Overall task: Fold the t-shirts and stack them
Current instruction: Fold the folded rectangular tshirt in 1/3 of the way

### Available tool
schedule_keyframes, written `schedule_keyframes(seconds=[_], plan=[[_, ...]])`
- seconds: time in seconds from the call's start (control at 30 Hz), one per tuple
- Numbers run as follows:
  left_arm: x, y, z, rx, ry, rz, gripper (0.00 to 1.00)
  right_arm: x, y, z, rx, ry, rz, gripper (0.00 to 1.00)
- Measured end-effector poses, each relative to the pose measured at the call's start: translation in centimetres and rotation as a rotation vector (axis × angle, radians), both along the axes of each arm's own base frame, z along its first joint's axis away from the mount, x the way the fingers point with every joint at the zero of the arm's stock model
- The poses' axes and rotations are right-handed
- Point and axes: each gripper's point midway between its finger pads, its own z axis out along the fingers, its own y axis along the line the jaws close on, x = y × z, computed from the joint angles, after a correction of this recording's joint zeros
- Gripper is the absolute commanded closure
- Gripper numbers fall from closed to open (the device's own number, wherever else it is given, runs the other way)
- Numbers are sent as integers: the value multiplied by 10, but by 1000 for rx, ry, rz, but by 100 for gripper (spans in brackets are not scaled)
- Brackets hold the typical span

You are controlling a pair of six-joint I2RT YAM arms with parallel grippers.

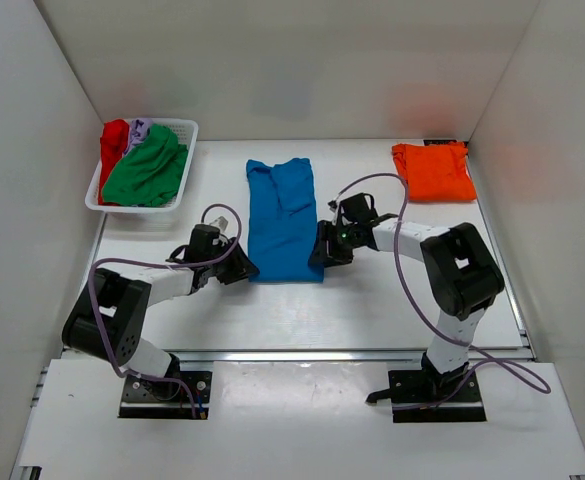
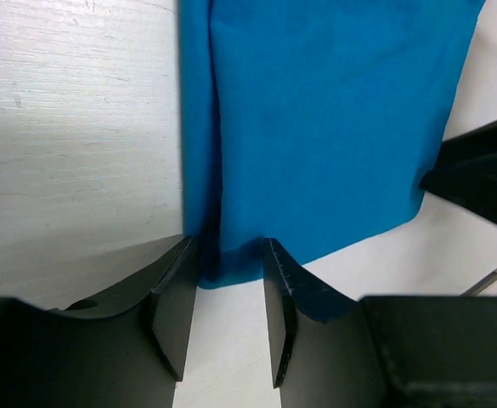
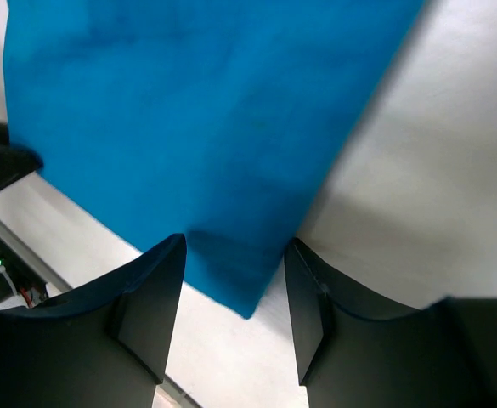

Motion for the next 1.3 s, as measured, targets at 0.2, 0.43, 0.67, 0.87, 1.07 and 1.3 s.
schedule_keyframes(seconds=[0.2,0.43,0.67,0.87,1.07,1.3], plan=[[-1,-4,-8,19,7,-5,89,-28,16,-1,4,26,39,52],[-1,-6,-10,15,5,-13,100,-36,9,-12,-19,50,24,97],[-24,1,-7,54,8,-58,100,-59,3,-13,-14,67,52,75],[-50,18,-5,85,9,-55,100,-80,-5,0,7,64,63,42],[-61,23,-10,98,25,-58,100,-44,-31,1,-53,26,-14,44],[-63,24,-10,98,24,-58,100,15,-31,-2,-58,-24,-32,55]])
